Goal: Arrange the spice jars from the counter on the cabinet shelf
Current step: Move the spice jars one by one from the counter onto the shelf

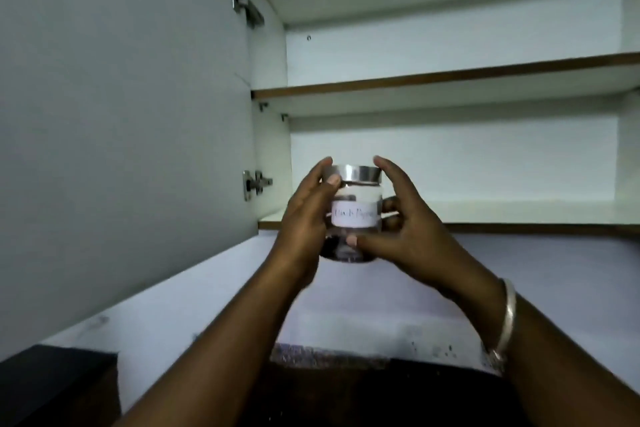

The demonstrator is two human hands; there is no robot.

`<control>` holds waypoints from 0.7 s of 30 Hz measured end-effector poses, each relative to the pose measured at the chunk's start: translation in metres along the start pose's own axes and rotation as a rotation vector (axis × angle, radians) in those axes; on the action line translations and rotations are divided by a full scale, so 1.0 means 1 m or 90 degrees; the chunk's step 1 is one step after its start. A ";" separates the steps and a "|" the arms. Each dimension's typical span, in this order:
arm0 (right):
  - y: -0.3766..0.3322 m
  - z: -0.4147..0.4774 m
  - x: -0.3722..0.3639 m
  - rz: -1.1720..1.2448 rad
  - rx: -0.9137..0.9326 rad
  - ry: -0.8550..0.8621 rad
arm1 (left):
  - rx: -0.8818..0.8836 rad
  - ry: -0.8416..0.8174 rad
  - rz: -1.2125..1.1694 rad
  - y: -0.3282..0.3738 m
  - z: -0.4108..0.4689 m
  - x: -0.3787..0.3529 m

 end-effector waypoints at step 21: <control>0.155 0.336 -0.110 -0.225 -0.112 -0.017 | 0.147 -0.032 0.808 -0.170 0.183 0.100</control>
Point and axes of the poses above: each hand's wrist, its own z-axis towards the middle knuckle, its own x-axis out of the back of the hand, y = z × x, the point moved 3 cm from there along z, towards the middle knuckle, and after that the axes turned 6 degrees about -x, right-handed, at the moved point
